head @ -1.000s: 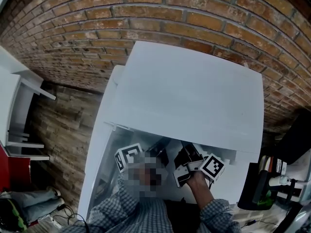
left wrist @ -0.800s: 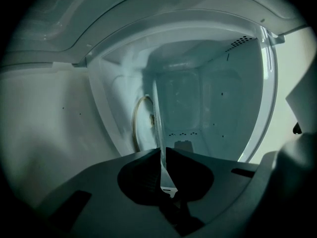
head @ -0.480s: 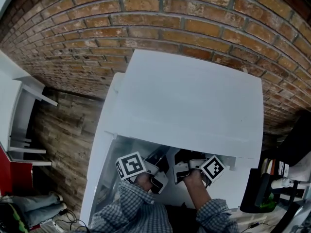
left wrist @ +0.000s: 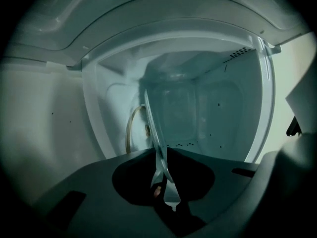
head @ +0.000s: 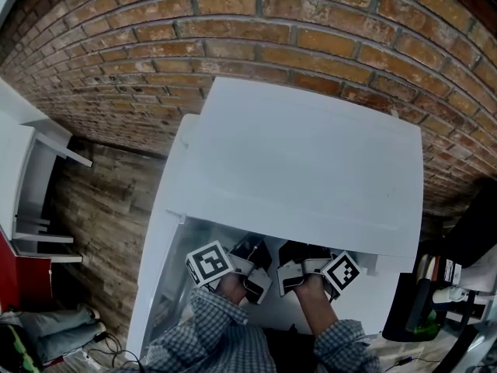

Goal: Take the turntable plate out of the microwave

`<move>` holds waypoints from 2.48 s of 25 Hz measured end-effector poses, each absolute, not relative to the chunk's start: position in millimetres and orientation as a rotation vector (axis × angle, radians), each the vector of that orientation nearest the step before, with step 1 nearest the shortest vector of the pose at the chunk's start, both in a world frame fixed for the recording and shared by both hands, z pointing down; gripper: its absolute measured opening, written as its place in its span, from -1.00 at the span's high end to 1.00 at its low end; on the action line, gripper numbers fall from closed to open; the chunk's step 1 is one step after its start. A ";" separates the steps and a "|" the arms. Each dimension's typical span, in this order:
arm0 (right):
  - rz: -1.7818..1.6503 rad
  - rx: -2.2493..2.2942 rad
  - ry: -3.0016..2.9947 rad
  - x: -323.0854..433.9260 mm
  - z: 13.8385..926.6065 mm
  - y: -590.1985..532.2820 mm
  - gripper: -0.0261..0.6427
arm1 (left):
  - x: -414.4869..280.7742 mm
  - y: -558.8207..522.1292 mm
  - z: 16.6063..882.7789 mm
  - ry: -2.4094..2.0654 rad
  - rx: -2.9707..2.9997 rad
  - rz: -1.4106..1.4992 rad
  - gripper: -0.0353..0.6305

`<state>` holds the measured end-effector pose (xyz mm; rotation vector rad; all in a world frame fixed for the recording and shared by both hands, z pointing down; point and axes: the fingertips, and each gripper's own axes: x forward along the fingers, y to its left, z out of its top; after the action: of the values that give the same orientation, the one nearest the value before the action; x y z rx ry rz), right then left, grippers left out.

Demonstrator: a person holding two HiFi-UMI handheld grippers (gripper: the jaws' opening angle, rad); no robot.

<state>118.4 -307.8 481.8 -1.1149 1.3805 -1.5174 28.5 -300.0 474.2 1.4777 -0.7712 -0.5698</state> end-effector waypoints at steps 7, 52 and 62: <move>-1.507 -1.107 1.403 120.5 481.3 -304.7 0.78 | 19.9 -315.8 486.4 -0.823 1.444 -0.602 0.73; -1.403 -0.956 1.512 101.4 445.3 -178.8 0.74 | 0.2 -209.8 443.8 -0.668 1.449 -0.728 0.76; -1.439 -0.925 1.555 105.0 437.0 -117.8 0.74 | 2.3 -145.5 434.4 -0.696 1.458 -0.750 0.77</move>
<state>105.0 -117.8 437.0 -0.9252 1.5548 -1.4394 2.3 -145.5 434.4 1.4576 -0.6964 -0.7503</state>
